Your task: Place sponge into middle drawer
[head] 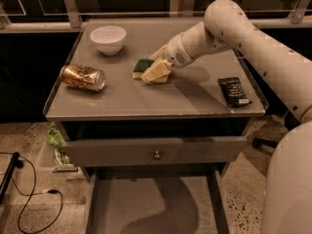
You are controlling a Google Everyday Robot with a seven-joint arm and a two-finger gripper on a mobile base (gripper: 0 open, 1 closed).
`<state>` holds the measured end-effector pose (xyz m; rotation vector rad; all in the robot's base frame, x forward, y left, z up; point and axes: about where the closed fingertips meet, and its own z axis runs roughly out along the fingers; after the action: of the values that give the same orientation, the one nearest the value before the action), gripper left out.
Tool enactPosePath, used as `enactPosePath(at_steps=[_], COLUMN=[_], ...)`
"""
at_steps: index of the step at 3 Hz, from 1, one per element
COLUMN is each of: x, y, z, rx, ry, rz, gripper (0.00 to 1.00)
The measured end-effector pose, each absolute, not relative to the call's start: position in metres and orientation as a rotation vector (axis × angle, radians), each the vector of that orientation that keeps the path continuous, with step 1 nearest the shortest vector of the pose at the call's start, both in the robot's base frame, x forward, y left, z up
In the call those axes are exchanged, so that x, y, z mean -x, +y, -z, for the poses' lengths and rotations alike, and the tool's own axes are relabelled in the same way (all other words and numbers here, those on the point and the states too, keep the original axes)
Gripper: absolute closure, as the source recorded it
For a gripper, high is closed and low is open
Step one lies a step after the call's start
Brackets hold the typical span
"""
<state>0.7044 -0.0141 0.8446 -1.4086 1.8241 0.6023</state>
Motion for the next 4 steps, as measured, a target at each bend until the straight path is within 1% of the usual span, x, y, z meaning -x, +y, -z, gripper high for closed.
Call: enactPosePath(at_steps=[2, 3, 4], x=[-0.7044, -0.7043, -0.7042], y=[-0.0141, -0.0139, -0.0137], z=[-0.8446, -0.8444, -0.8443], rx=[1.409, 1.409, 1.409], ry=[1.824, 1.824, 1.824], rz=[-0.602, -0.603, -0.603], gripper=[0.89, 1.0, 1.0])
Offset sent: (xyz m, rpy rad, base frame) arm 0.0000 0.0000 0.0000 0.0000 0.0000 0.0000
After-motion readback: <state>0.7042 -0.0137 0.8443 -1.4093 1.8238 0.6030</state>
